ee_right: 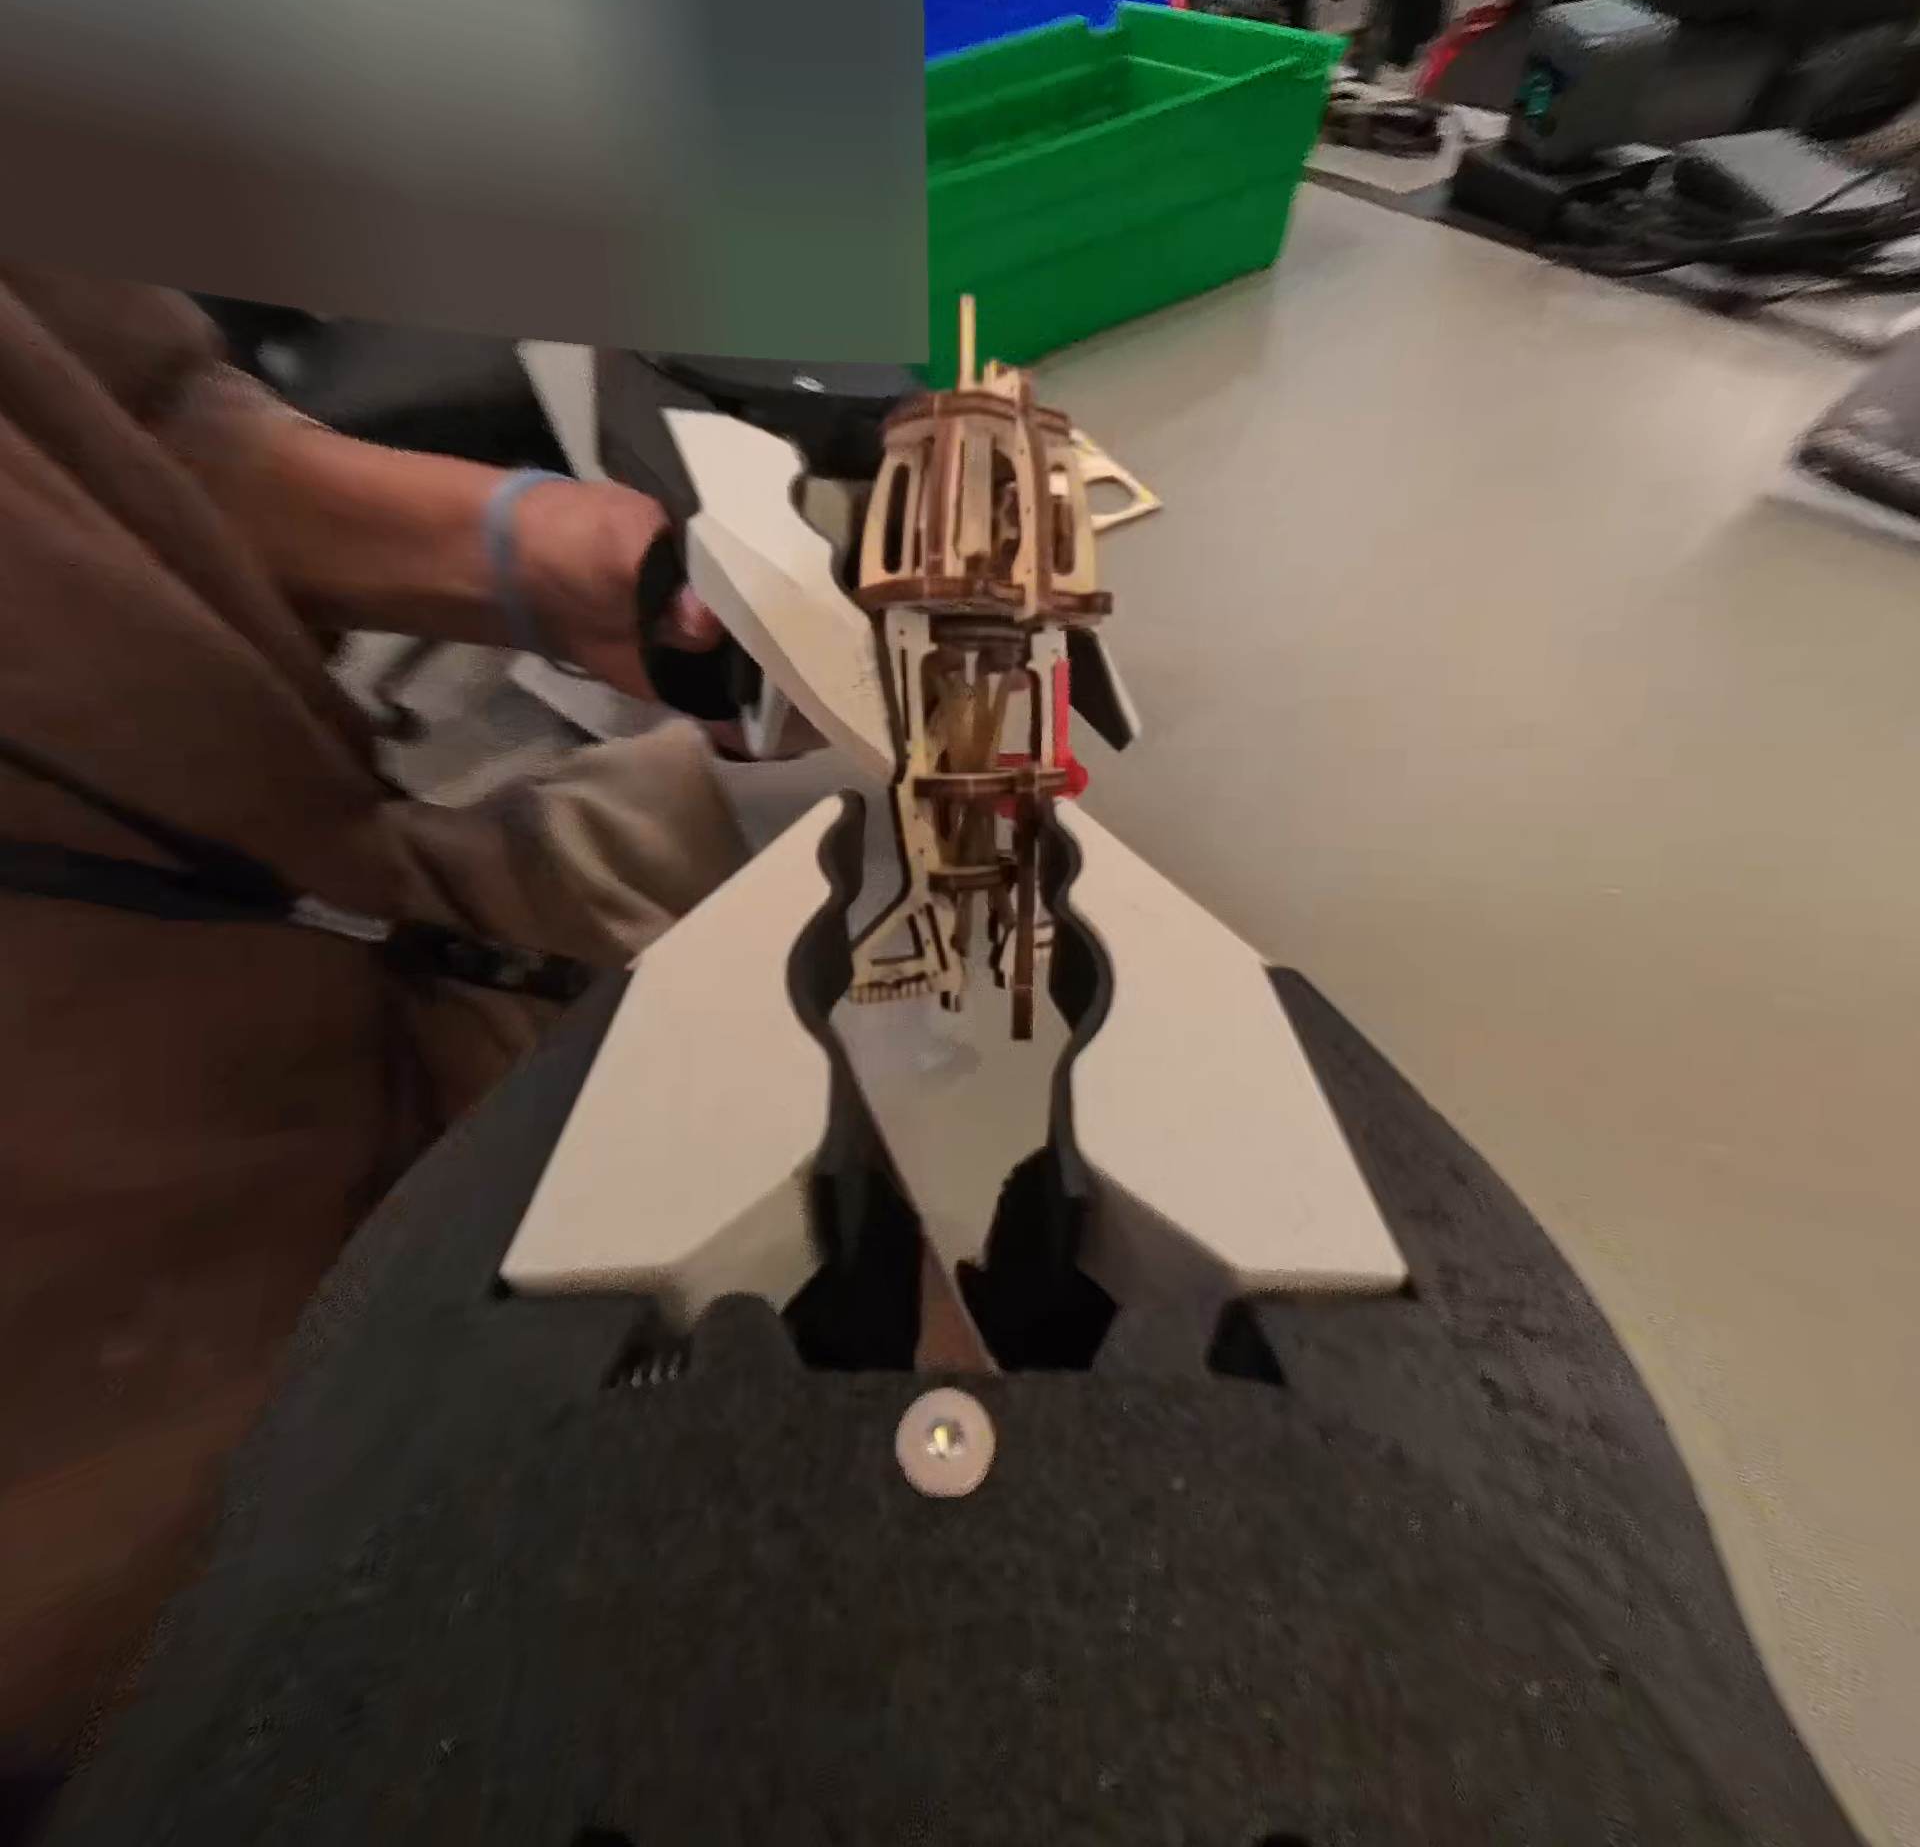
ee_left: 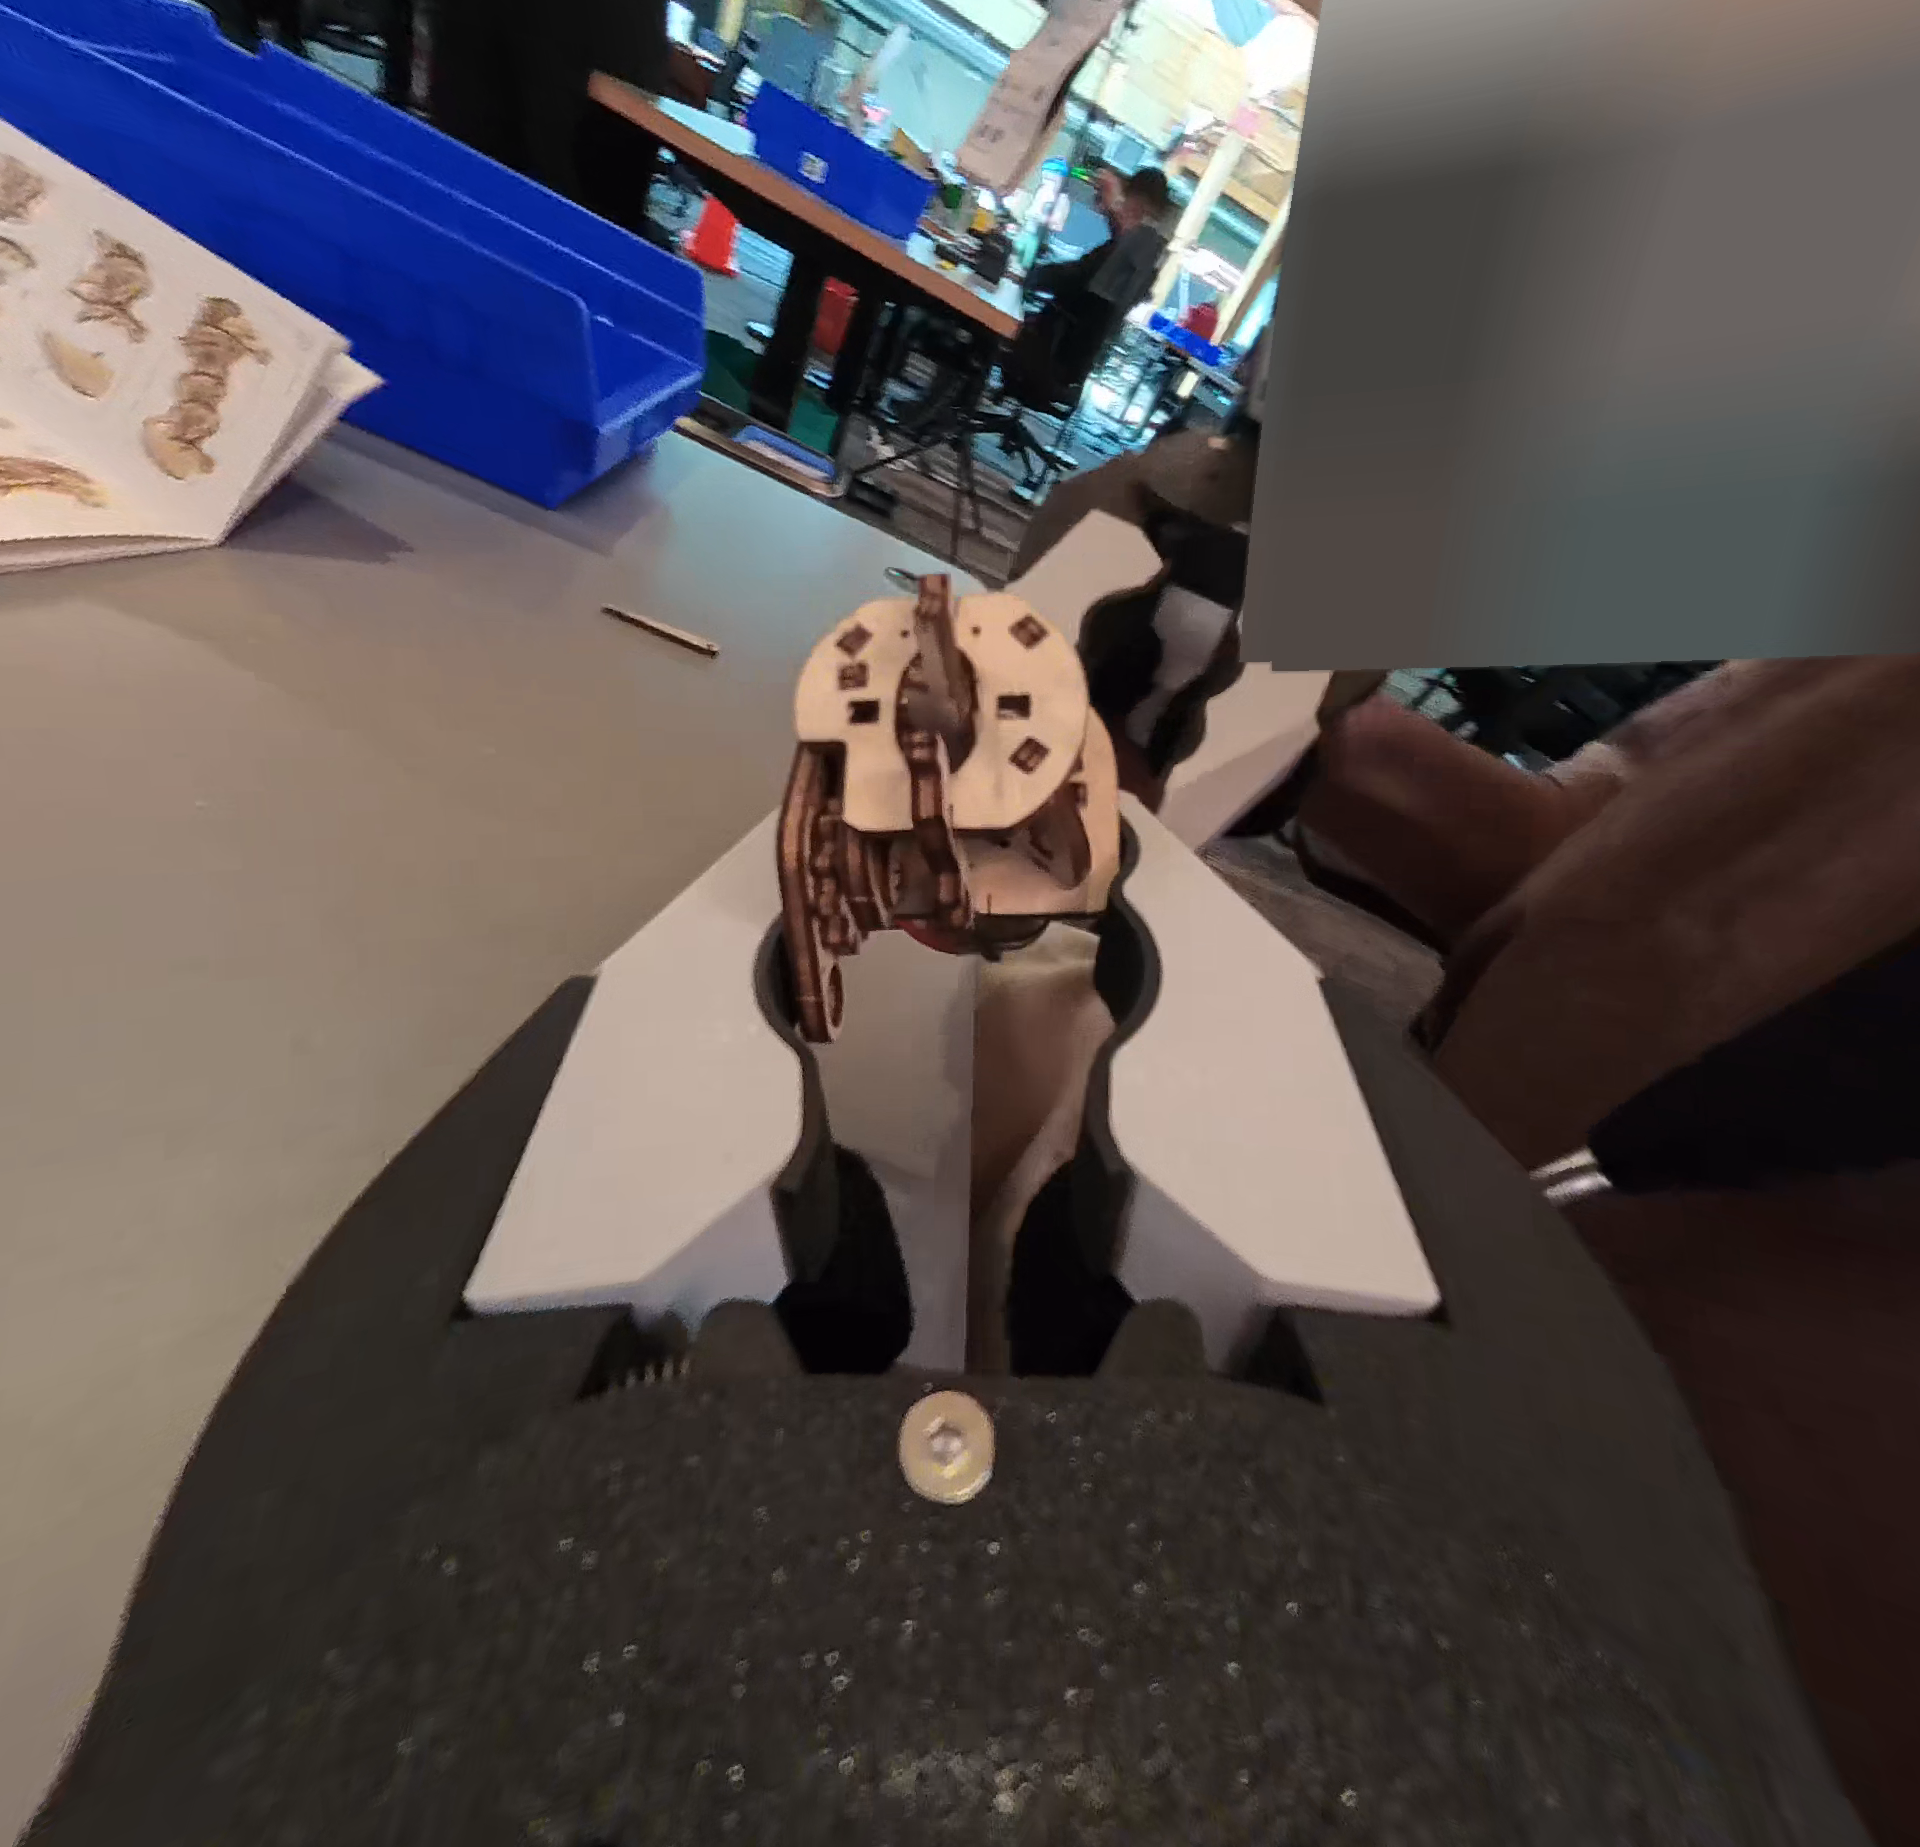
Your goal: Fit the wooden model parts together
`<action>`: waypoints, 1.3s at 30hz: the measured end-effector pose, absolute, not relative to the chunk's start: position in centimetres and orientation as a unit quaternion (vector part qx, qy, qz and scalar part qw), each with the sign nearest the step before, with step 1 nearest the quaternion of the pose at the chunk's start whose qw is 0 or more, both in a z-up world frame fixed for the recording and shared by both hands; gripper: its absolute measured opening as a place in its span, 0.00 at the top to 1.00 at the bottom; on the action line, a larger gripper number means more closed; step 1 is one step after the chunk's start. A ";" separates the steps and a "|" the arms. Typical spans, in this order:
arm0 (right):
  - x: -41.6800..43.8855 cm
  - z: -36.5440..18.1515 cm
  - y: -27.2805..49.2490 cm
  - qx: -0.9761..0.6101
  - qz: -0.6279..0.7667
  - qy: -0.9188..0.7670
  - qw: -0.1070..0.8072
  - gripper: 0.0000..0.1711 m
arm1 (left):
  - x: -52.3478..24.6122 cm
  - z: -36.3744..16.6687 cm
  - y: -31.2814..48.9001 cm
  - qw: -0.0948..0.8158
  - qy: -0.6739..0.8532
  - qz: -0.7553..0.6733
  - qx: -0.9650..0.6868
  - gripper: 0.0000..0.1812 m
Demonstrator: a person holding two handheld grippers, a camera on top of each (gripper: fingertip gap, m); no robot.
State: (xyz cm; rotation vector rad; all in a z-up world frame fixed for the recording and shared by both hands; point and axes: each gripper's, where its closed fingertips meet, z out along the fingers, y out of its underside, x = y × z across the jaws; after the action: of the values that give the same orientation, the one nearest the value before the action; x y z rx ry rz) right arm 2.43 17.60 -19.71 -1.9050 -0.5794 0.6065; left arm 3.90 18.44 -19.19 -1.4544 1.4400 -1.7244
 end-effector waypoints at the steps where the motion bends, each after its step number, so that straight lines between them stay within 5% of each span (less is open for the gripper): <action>1: 2.4 -19.5 17.4 -0.786 0.281 -0.232 0.500 0.81 | 3.8 -19.2 18.6 0.230 0.524 -0.630 -0.526 0.73; 10: 2.4 -19.3 16.9 -0.766 0.358 -0.220 0.486 0.98 | 2.9 -18.7 17.2 0.196 0.546 -0.655 -0.484 0.73; 27: 1.6 -20.1 15.2 -0.759 0.454 -0.251 0.394 0.99 | 2.7 -18.7 15.5 0.165 0.556 -0.672 -0.461 0.73; 39: 2.0 -19.3 16.3 -0.734 0.519 -0.164 0.407 0.98 | 3.1 -18.5 16.6 0.099 0.478 -0.725 -0.485 0.73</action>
State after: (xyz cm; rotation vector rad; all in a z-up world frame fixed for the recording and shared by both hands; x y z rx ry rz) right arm 1.96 16.30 -19.27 -1.8501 -0.4127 1.3075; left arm 3.09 16.60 -18.46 -1.4345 1.4149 -2.1448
